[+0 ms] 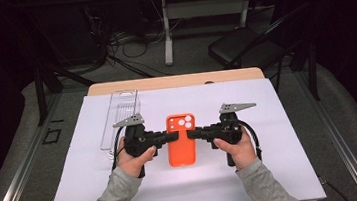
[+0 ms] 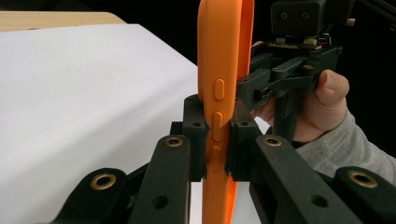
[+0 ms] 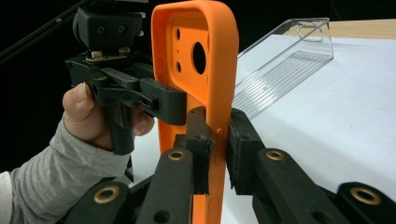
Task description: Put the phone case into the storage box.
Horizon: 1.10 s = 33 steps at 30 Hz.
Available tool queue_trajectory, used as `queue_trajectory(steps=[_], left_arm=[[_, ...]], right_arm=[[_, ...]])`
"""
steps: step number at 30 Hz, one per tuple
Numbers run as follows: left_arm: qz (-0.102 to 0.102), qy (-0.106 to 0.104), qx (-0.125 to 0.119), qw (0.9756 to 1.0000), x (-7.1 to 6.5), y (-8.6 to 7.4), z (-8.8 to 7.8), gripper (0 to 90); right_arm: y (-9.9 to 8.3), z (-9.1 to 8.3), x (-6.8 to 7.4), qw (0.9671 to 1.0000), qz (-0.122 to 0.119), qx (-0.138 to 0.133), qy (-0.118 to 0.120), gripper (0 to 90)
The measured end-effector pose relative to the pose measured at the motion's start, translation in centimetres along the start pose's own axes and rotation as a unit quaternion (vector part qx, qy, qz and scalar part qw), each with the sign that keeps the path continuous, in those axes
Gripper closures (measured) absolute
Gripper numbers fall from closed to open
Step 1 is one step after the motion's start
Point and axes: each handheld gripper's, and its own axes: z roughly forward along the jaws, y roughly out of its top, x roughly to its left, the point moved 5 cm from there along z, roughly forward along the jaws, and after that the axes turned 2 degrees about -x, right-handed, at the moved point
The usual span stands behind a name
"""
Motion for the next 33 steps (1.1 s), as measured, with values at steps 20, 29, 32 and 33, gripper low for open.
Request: queue_trajectory(steps=[20,29,32,33], left_arm=[[-0.001,-0.001,-0.006,1.0000,-0.04,0.11,-0.08,80.2],[0.000,0.004,-0.009,0.9999,-0.01,0.11,-0.01,75.5],[-0.003,0.004,-0.014,0.9999,-0.02,0.21,-0.11,71.4],[-0.003,0.004,-0.014,0.9999,-0.02,0.21,-0.11,70.2]], right_arm=[[0.10,-0.08,0.14,1.0000,0.001,-0.007,0.005,81.8],[0.09,-0.08,0.19,1.0000,0.001,-0.006,0.002,82.0],[0.12,-0.11,0.15,1.0000,0.001,-0.007,0.000,82.0],[0.12,-0.11,0.15,1.0000,0.001,-0.007,0.000,82.0]])
